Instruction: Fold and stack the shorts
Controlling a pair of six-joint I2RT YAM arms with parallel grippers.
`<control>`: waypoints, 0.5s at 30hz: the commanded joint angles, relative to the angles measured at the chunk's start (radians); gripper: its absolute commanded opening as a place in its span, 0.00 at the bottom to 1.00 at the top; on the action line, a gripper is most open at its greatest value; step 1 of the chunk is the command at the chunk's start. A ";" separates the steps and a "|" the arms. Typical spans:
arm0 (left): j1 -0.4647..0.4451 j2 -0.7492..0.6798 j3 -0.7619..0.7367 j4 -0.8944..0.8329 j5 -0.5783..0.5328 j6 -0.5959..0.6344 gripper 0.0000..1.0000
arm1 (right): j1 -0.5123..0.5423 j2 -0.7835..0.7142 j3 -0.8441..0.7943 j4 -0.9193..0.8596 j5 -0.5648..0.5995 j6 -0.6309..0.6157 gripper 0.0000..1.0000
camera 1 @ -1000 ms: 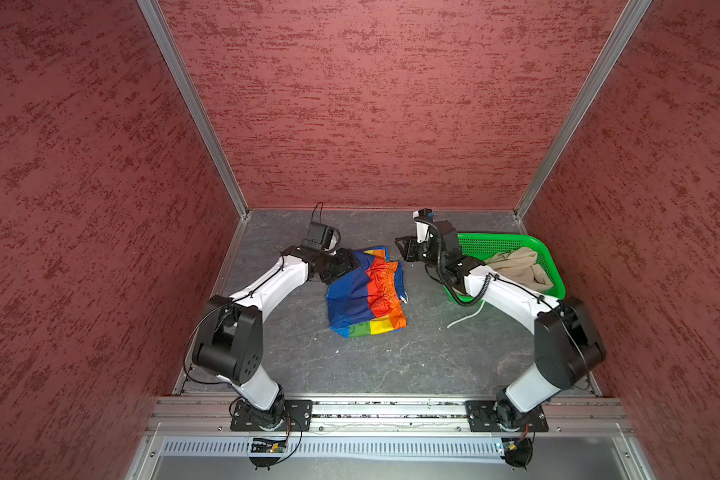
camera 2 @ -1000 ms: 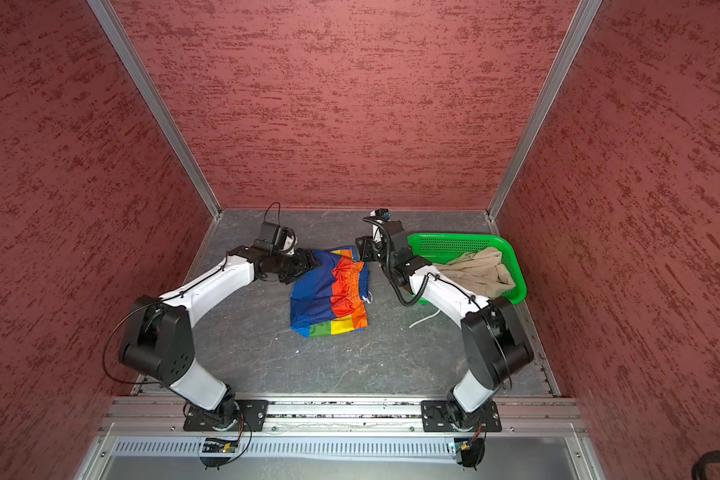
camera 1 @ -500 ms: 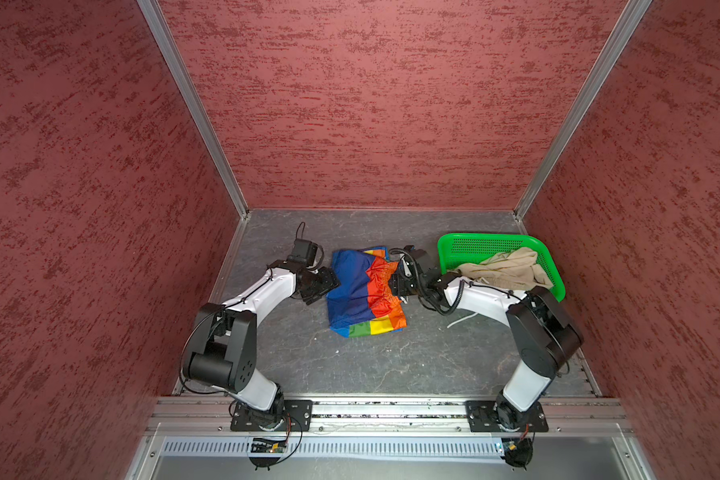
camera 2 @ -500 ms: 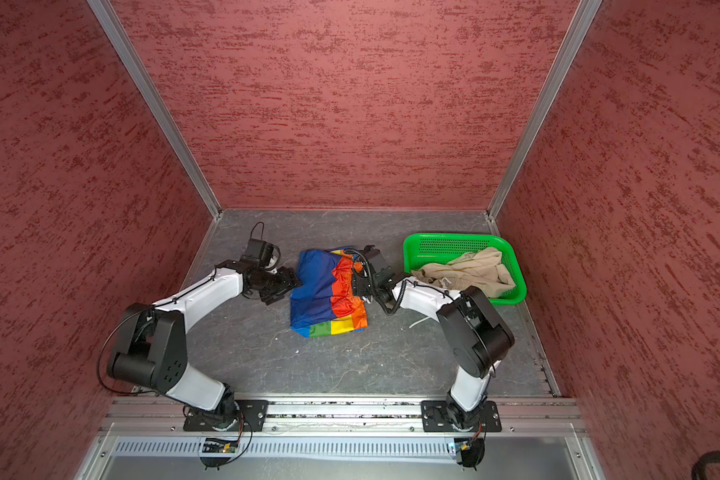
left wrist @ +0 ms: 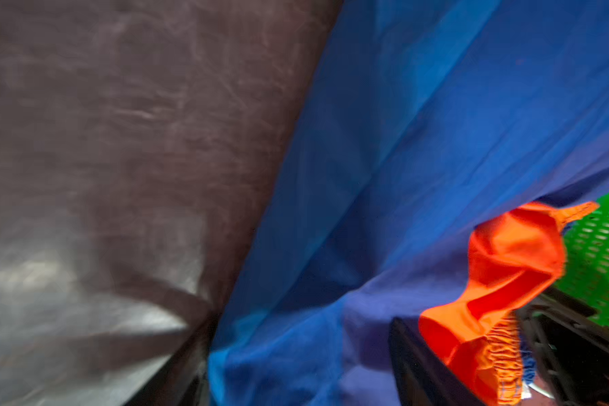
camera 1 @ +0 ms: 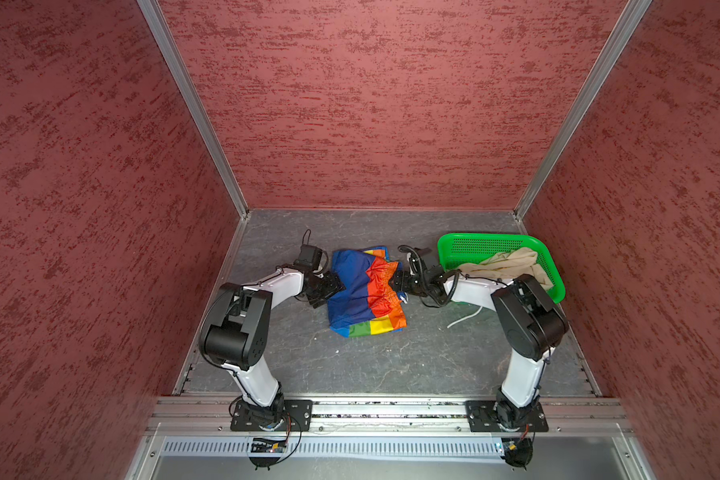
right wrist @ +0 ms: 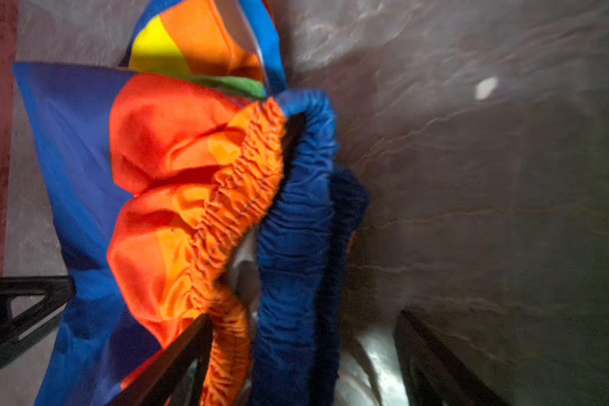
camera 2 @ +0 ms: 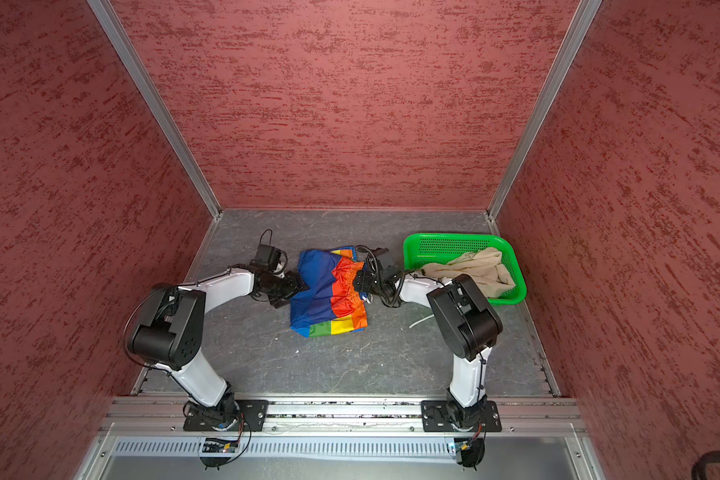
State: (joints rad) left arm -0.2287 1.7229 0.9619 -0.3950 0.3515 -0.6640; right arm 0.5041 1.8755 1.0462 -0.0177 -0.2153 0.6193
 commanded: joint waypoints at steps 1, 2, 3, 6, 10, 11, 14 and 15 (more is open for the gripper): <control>-0.006 0.042 -0.014 0.047 0.005 -0.007 0.56 | -0.012 0.048 0.012 0.051 -0.057 0.064 0.81; -0.003 0.047 -0.009 0.047 -0.008 -0.007 0.44 | -0.013 0.058 0.014 0.061 -0.065 0.068 0.82; 0.001 0.055 -0.001 0.043 -0.021 -0.005 0.27 | -0.012 0.063 0.015 0.071 -0.074 0.072 0.83; 0.036 0.093 0.044 0.017 -0.042 0.009 0.02 | -0.013 0.048 0.013 0.081 -0.055 0.072 0.87; 0.123 0.133 0.149 -0.053 -0.070 0.043 0.00 | -0.020 -0.035 -0.012 0.077 0.034 0.034 0.98; 0.152 0.137 0.180 -0.073 -0.078 0.049 0.00 | -0.021 -0.066 -0.023 0.069 0.078 0.023 0.98; 0.235 0.140 0.267 -0.116 -0.098 0.067 0.00 | -0.033 -0.147 -0.057 0.057 0.171 -0.013 0.98; 0.261 0.143 0.302 -0.136 -0.110 0.077 0.00 | -0.038 -0.169 -0.069 0.051 0.193 -0.023 0.99</control>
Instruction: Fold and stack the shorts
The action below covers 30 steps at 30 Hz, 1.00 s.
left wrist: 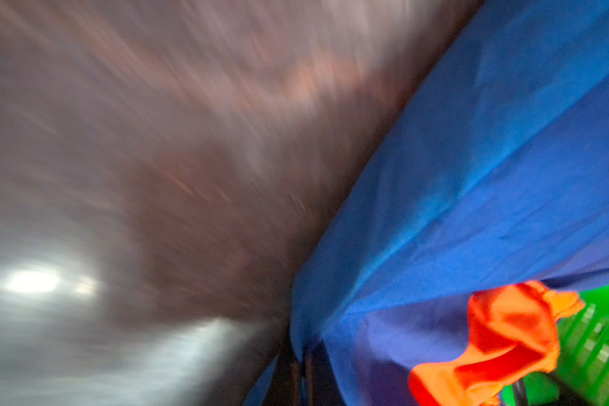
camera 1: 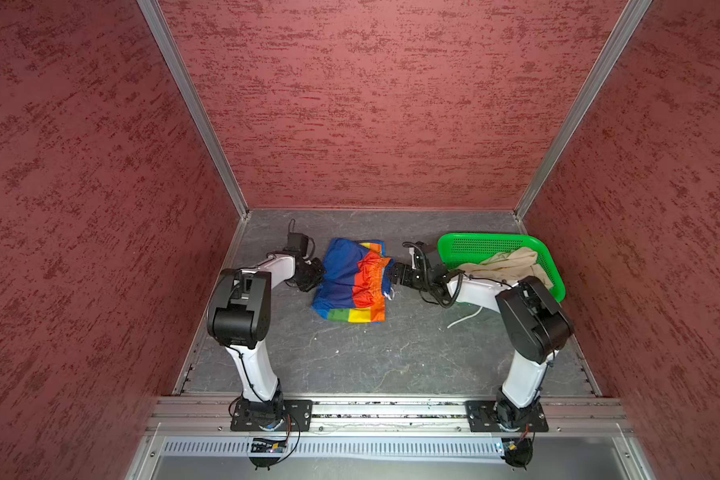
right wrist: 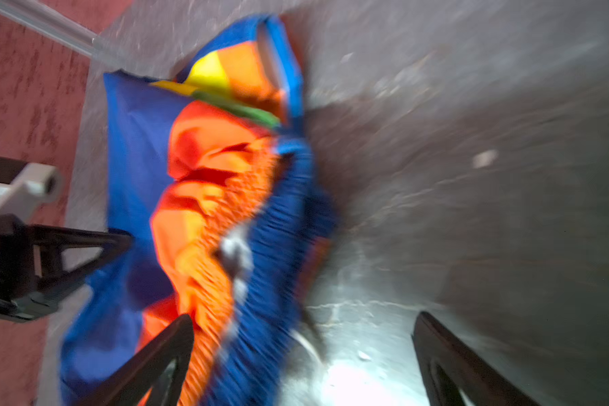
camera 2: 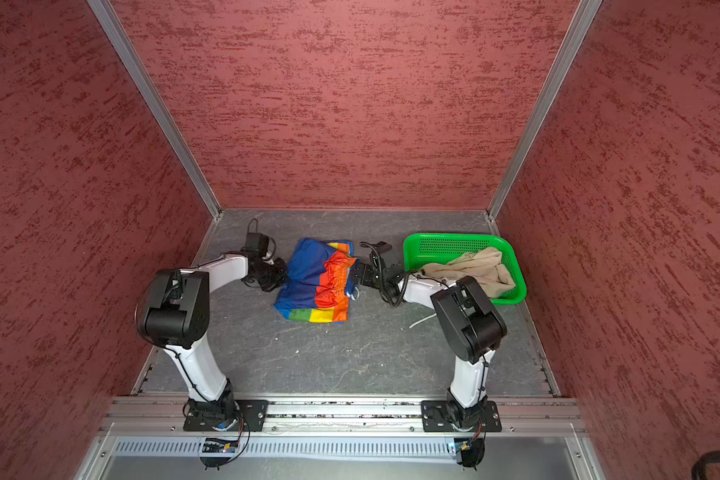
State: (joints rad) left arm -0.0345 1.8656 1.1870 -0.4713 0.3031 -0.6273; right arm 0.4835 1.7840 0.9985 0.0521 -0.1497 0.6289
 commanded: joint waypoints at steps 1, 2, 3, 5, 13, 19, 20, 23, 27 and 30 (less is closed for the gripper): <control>0.090 0.004 0.106 -0.075 -0.073 0.051 0.00 | -0.022 -0.091 -0.032 -0.022 0.142 -0.040 0.99; 0.112 0.008 0.144 -0.095 -0.085 0.061 0.00 | -0.027 -0.104 -0.040 -0.025 0.149 -0.048 0.98; 0.130 0.014 0.175 -0.111 -0.100 0.072 0.00 | -0.032 -0.112 -0.048 -0.027 0.152 -0.053 0.98; 0.165 0.036 0.249 -0.151 -0.141 0.103 0.00 | -0.041 -0.117 -0.062 -0.029 0.157 -0.059 0.98; 0.226 0.192 0.560 -0.264 -0.206 0.219 0.00 | -0.064 -0.070 -0.073 -0.012 0.122 -0.063 0.98; 0.257 0.315 0.773 -0.388 -0.189 0.221 0.00 | -0.079 -0.047 -0.060 0.001 0.096 -0.055 0.98; 0.260 0.319 0.778 -0.389 -0.176 0.219 0.00 | -0.080 -0.044 -0.058 0.003 0.093 -0.054 0.98; 0.257 0.315 0.764 -0.393 -0.152 0.195 0.00 | -0.082 -0.026 -0.044 0.005 0.080 -0.049 0.98; 0.214 0.263 0.672 -0.369 -0.102 0.179 0.00 | -0.079 -0.007 -0.006 -0.009 0.048 -0.050 0.98; 0.165 0.205 0.553 -0.339 -0.082 0.170 0.00 | -0.060 0.000 0.038 -0.047 0.043 -0.066 0.99</control>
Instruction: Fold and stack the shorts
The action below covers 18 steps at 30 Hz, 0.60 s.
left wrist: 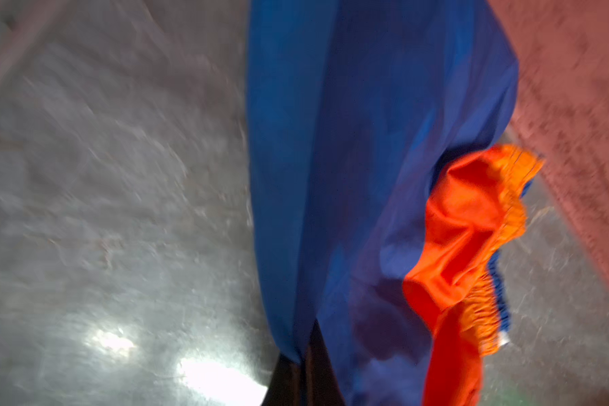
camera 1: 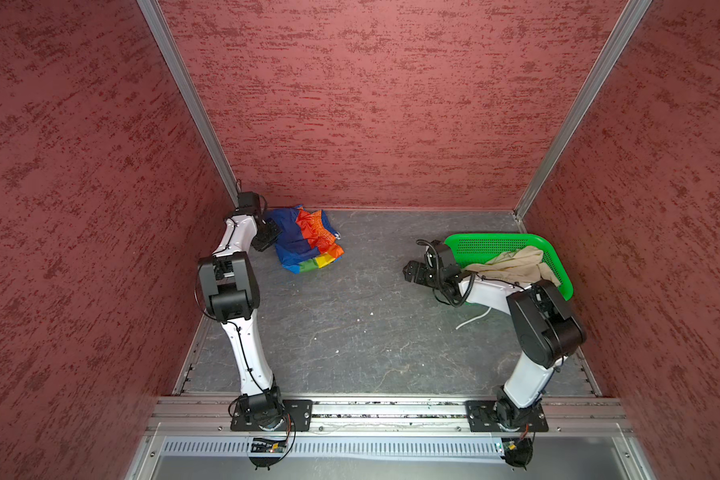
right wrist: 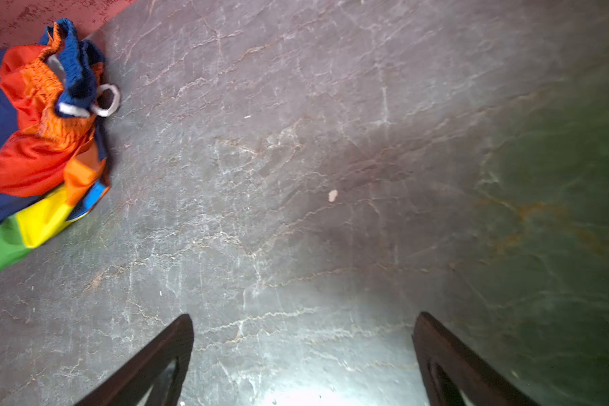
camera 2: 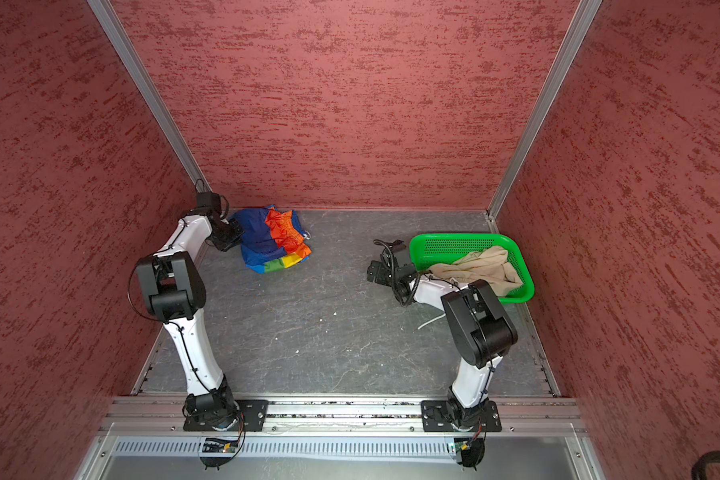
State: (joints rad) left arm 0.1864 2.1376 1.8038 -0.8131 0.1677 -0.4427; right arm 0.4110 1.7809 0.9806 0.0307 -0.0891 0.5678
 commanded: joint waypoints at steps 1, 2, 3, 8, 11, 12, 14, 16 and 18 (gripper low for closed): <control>-0.071 -0.088 -0.112 0.017 0.065 -0.021 0.00 | 0.026 0.005 0.075 -0.041 -0.009 -0.018 0.99; -0.093 -0.107 -0.159 0.032 0.079 -0.022 0.00 | 0.043 0.007 0.095 -0.059 0.002 -0.033 0.99; -0.105 -0.121 -0.195 0.037 0.084 -0.026 0.00 | 0.055 0.008 0.113 -0.073 0.008 -0.042 0.99; -0.200 -0.220 -0.405 0.096 0.107 -0.037 0.00 | 0.108 0.025 0.199 -0.095 -0.010 -0.053 0.99; -0.254 -0.269 -0.501 0.113 0.100 -0.038 0.00 | 0.127 0.061 0.261 -0.098 -0.063 -0.039 0.99; -0.266 -0.285 -0.531 0.119 0.098 -0.043 0.00 | 0.131 0.080 0.279 -0.092 -0.090 -0.027 0.99; -0.281 -0.312 -0.587 0.144 0.117 -0.051 0.00 | 0.138 0.115 0.305 -0.070 -0.141 0.002 0.99; -0.293 -0.333 -0.631 0.165 0.123 -0.060 0.00 | 0.145 0.153 0.323 -0.042 -0.192 0.040 0.98; -0.295 -0.341 -0.662 0.180 0.124 -0.066 0.00 | 0.153 0.188 0.331 -0.014 -0.237 0.075 0.97</control>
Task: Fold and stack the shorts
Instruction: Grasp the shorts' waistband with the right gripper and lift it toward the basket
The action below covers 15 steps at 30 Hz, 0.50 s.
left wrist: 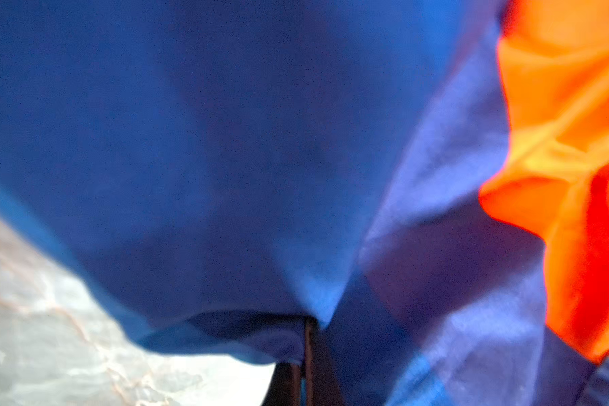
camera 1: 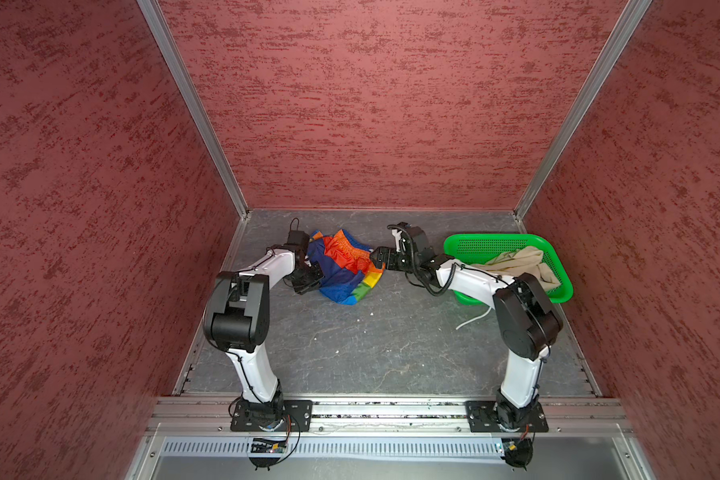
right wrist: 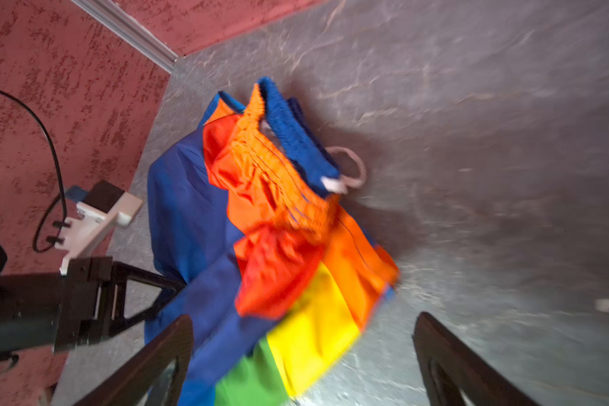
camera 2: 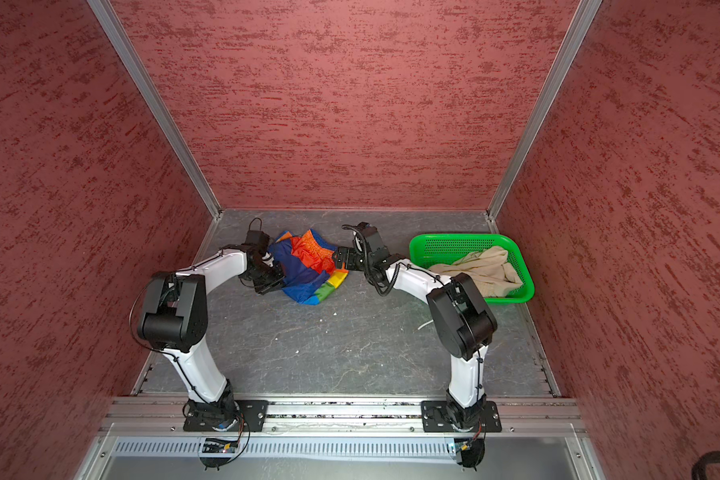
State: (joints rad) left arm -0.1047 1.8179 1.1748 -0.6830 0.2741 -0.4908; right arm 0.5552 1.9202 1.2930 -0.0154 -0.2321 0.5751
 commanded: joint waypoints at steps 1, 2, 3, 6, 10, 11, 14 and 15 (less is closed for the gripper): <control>-0.004 -0.020 -0.044 0.055 0.024 -0.019 0.00 | 0.011 0.064 0.022 0.043 -0.113 0.080 0.95; -0.005 -0.017 -0.052 0.065 0.028 -0.019 0.00 | 0.014 0.079 0.024 0.056 -0.124 0.091 0.94; -0.006 -0.011 -0.054 0.066 0.027 -0.020 0.00 | 0.018 0.095 0.030 0.066 -0.127 0.100 0.94; -0.009 0.011 -0.054 0.068 0.030 -0.017 0.01 | 0.017 0.139 0.060 0.071 -0.130 0.110 0.92; -0.018 0.036 -0.051 0.077 0.033 -0.015 0.01 | 0.016 0.190 0.118 0.056 -0.116 0.102 0.89; -0.018 0.041 -0.052 0.081 0.034 -0.014 0.01 | 0.015 0.201 0.138 0.042 -0.106 0.094 0.89; -0.027 0.054 -0.054 0.091 0.039 -0.009 0.01 | 0.015 0.231 0.189 0.014 -0.076 0.071 0.90; -0.031 0.060 -0.052 0.093 0.039 -0.006 0.01 | 0.015 0.245 0.213 0.002 -0.068 0.060 0.90</control>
State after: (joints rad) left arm -0.1150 1.8412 1.1259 -0.6117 0.2993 -0.5007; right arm 0.5697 2.1399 1.4483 0.0029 -0.3309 0.6525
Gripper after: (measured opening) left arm 0.054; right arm 0.904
